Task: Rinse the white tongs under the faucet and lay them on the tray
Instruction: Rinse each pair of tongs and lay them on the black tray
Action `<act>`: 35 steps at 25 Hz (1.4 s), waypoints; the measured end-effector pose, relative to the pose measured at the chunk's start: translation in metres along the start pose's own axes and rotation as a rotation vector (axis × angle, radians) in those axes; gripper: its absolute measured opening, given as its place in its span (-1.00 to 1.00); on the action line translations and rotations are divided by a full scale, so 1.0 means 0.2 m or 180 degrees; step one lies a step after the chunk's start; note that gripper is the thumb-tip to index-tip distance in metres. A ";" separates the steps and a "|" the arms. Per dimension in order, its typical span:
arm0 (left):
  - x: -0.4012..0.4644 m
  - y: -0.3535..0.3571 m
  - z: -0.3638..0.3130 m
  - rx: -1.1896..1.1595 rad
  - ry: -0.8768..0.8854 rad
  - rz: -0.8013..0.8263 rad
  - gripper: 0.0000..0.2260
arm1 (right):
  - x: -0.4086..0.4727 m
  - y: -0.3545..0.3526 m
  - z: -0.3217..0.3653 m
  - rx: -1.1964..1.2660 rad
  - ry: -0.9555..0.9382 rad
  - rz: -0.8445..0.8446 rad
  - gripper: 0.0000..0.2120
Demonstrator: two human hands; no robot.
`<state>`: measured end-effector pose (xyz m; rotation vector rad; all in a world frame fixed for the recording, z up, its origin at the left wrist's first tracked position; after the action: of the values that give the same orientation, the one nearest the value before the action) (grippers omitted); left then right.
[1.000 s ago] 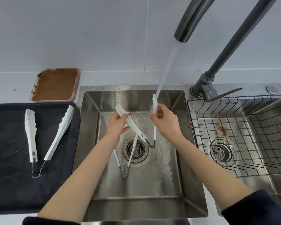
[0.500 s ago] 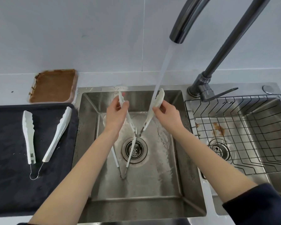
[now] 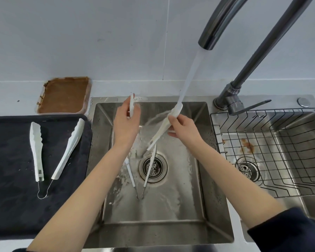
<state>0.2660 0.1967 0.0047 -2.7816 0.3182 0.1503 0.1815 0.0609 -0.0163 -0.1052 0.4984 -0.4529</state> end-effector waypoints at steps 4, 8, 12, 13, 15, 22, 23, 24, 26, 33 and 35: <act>-0.03 0.11 0.05 0.0262 -0.0536 0.0675 -0.81 | -0.04 -0.12 0.06 -0.0925 -0.0395 -0.0455 -0.63; -0.05 0.22 -0.04 0.0312 -0.0462 0.0985 -0.85 | -0.08 -0.23 0.09 -0.1251 -0.0506 -0.0745 -0.62; -0.05 0.31 -0.16 0.0530 0.0010 0.1190 -0.72 | -0.11 -0.27 0.05 -0.1098 -0.0452 -0.0964 -0.65; -0.05 0.33 -0.18 0.0560 0.0098 0.1235 -0.69 | -0.10 -0.27 0.03 -0.1032 -0.0438 -0.0998 -0.65; -0.06 0.36 -0.20 0.0527 0.0199 0.1322 -0.68 | -0.10 -0.27 0.01 -0.0954 -0.0420 -0.1028 -0.66; -0.08 0.33 -0.18 0.0220 0.0125 0.1569 -0.66 | -0.10 -0.27 -0.06 -0.0743 -0.0098 -0.0963 -0.70; -0.08 0.33 -0.17 0.0183 0.0116 0.1634 -0.66 | -0.09 -0.26 -0.07 -0.0727 -0.0071 -0.0958 -0.71; -0.09 0.33 -0.16 0.0171 0.0119 0.1704 -0.66 | -0.08 -0.26 -0.08 -0.0692 -0.0052 -0.0958 -0.72; -0.10 0.31 -0.15 0.0167 0.0146 0.1782 -0.65 | -0.07 -0.25 -0.08 -0.0644 -0.0008 -0.0960 -0.72; -0.06 0.20 -0.09 -0.0007 -0.0080 0.1085 -0.59 | -0.07 -0.21 -0.05 -0.0446 -0.0161 -0.0683 -0.68; -0.05 0.16 -0.05 -0.0342 -0.0447 0.0803 -0.63 | -0.08 -0.18 -0.04 -0.0395 -0.0218 -0.0557 -0.64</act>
<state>0.2496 0.1659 0.0043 -2.8065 0.6415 0.4332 0.1511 0.0347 -0.0098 -0.2846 0.4516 -0.5876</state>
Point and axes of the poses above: each hand's wrist, its own x-axis towards the middle knuckle, its own y-axis out of the palm, z = x × y, the point moved 4 cm from there along x, towards the middle knuckle, and after that the axes turned 2 degrees about -x, right-handed, at the moved point
